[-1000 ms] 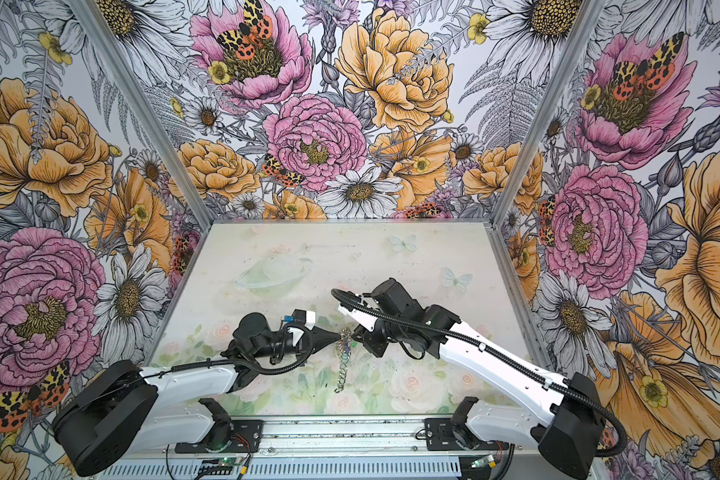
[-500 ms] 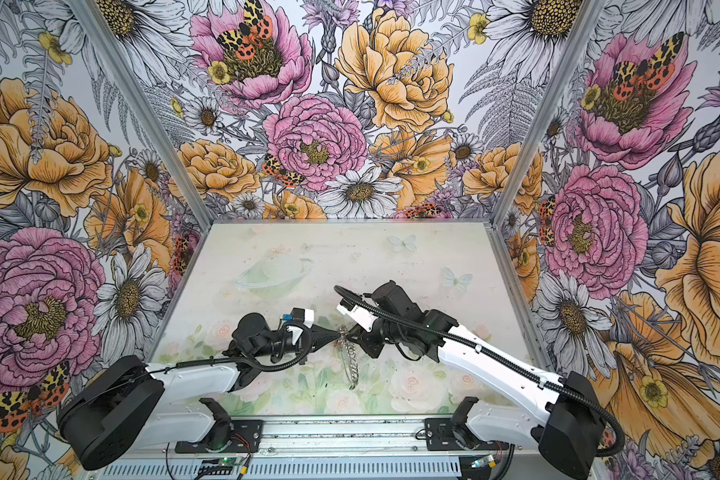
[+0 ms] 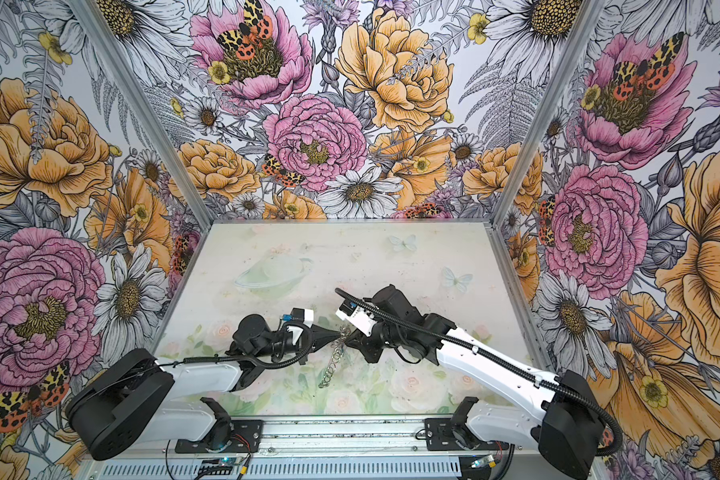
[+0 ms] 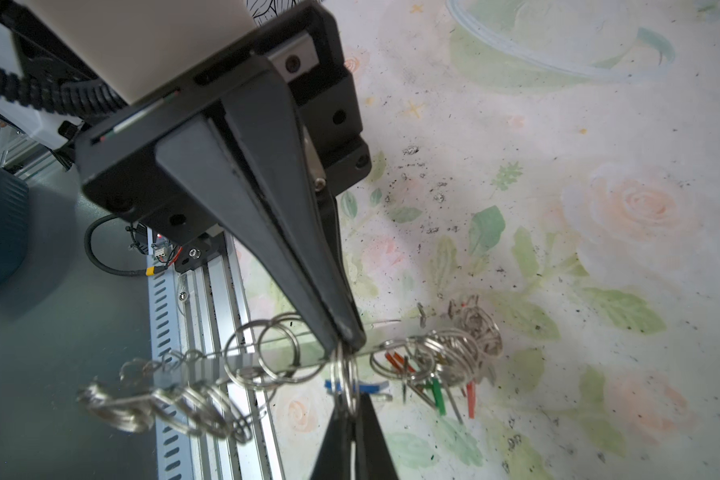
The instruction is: Put the keys on the keyring
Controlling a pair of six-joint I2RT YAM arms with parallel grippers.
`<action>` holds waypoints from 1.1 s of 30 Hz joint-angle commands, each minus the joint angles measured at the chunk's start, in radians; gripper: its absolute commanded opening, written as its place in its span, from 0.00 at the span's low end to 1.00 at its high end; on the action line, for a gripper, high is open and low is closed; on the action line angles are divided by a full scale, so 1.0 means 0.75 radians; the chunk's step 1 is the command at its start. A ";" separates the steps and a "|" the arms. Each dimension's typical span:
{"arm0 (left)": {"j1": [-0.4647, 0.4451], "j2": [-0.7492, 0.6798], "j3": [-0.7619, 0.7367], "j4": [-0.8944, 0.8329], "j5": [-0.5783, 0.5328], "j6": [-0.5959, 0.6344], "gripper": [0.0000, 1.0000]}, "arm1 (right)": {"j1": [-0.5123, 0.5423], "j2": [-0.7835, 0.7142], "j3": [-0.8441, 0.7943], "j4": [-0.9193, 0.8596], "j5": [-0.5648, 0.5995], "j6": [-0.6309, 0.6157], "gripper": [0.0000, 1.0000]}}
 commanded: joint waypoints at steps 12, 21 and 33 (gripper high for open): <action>0.027 0.031 -0.001 0.231 0.130 -0.097 0.00 | -0.019 -0.180 -0.017 0.013 0.070 -0.042 0.23; 0.046 0.138 0.015 0.459 0.216 -0.235 0.00 | -0.019 -0.201 -0.019 0.030 0.004 -0.087 0.17; 0.040 0.138 0.028 0.459 0.228 -0.246 0.00 | -0.001 -0.167 -0.048 0.101 -0.004 -0.087 0.13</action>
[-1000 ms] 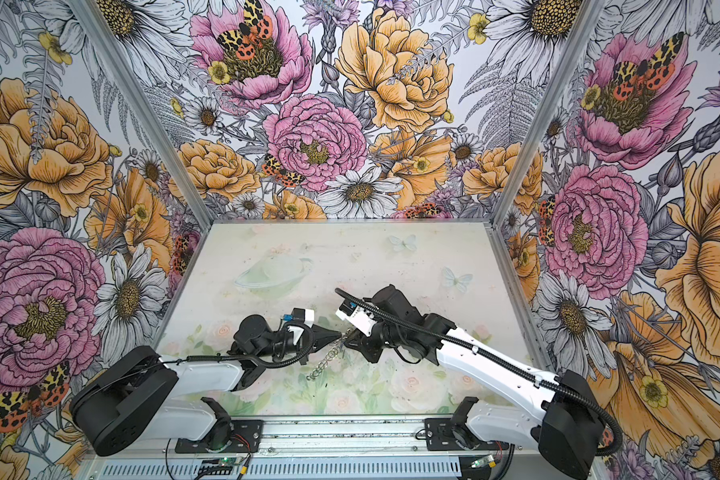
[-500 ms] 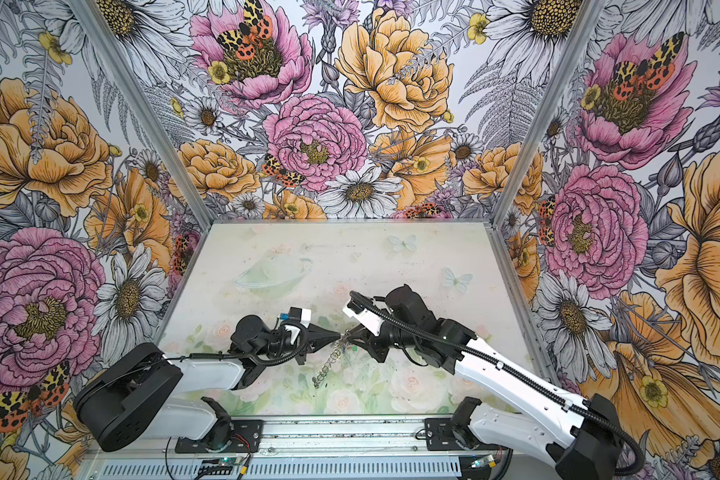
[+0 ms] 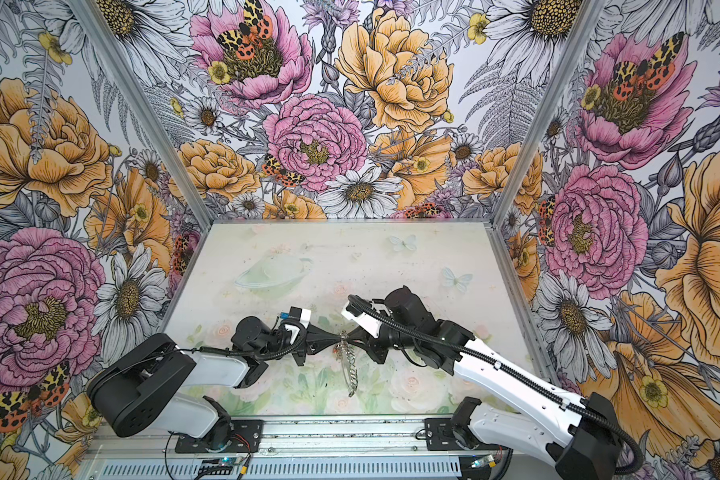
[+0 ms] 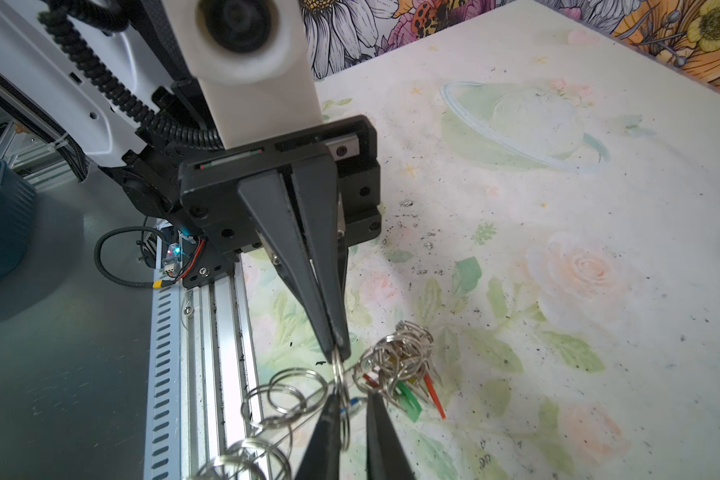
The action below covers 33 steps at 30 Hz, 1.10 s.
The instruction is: Put the keys on the keyring
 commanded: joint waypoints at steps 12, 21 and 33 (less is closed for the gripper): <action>0.002 -0.029 0.036 0.111 0.045 -0.026 0.00 | 0.023 0.055 -0.015 0.080 -0.007 -0.004 0.07; -0.003 -0.039 0.030 0.110 0.018 -0.017 0.00 | 0.026 0.055 -0.017 0.082 0.006 0.011 0.15; 0.001 -0.066 0.018 0.109 -0.018 -0.010 0.00 | 0.028 0.069 -0.014 0.080 0.009 0.026 0.09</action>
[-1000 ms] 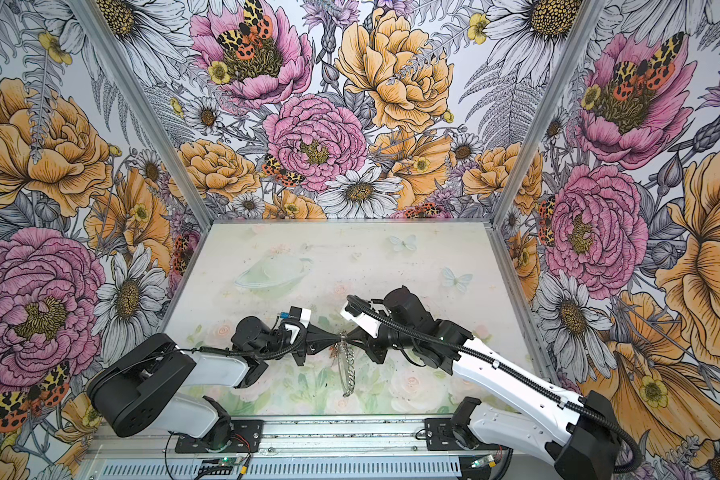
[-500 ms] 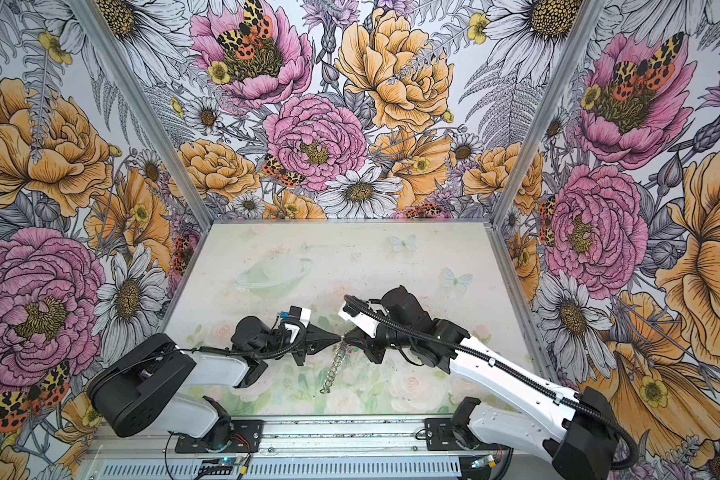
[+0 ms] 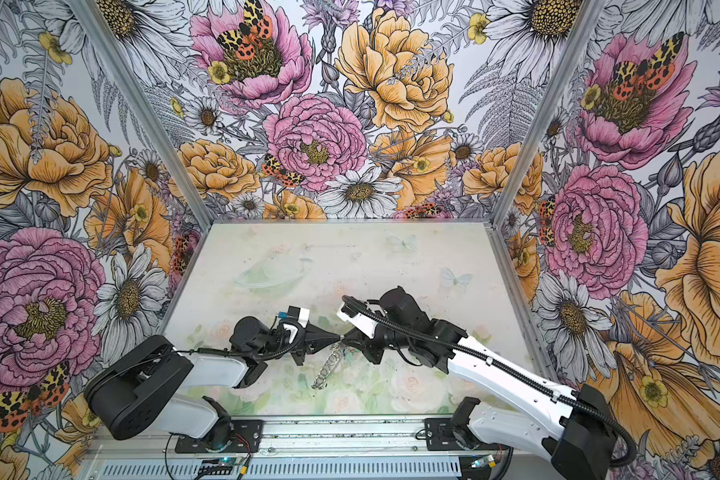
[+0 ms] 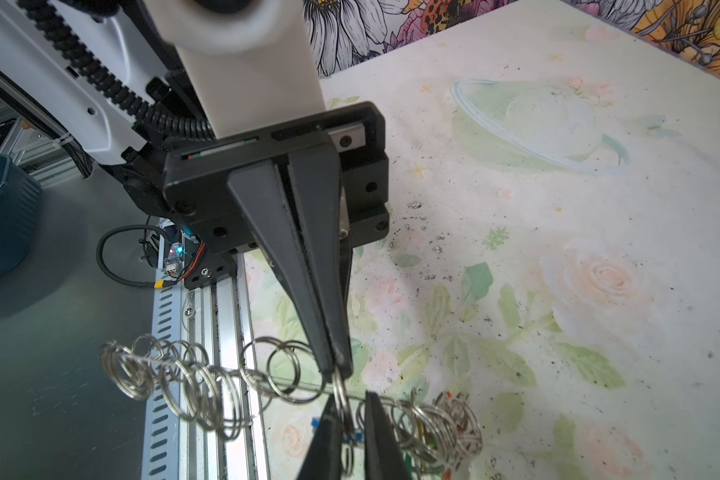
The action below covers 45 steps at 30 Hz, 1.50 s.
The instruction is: Put the keys on the keyring
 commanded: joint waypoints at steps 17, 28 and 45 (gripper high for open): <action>-0.042 -0.270 0.057 -0.591 -0.136 0.365 0.25 | 0.010 0.135 0.301 -0.491 0.104 -0.161 0.00; -0.079 -0.282 0.093 -0.700 -0.144 0.398 0.28 | 0.030 0.253 0.483 -0.643 0.054 -0.275 0.00; -0.092 -0.280 0.111 -0.743 -0.138 0.394 0.10 | 0.048 0.340 0.561 -0.645 0.034 -0.310 0.00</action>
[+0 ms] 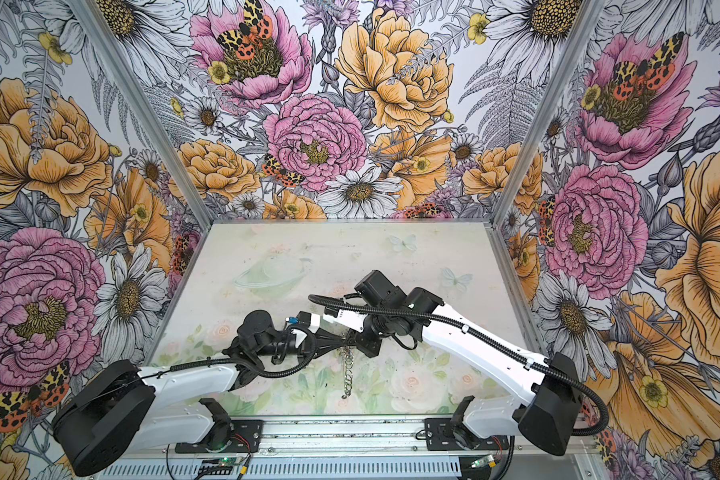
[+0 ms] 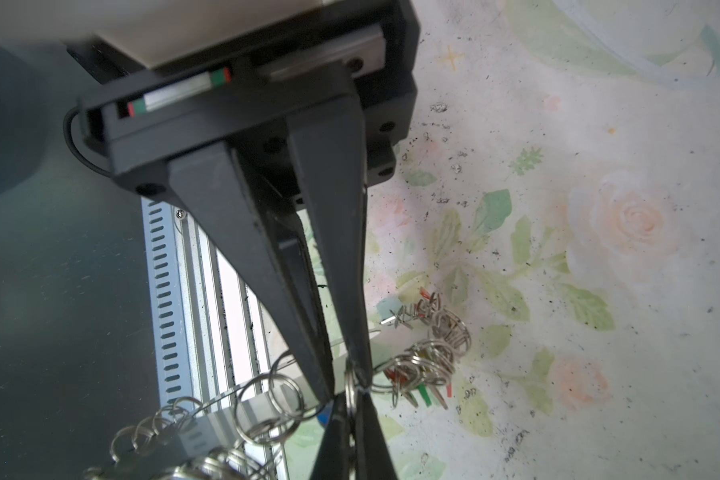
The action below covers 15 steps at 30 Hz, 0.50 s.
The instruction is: Put the keys on the keyring
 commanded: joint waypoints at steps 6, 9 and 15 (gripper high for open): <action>-0.012 0.000 0.038 -0.021 -0.027 0.012 0.00 | 0.011 -0.008 0.053 0.047 -0.019 -0.015 0.03; -0.014 -0.005 0.030 0.006 -0.058 -0.005 0.00 | 0.002 -0.034 0.038 0.052 -0.015 -0.017 0.14; -0.010 -0.033 -0.008 0.079 -0.087 -0.030 0.00 | -0.066 -0.101 -0.038 0.077 -0.040 0.040 0.24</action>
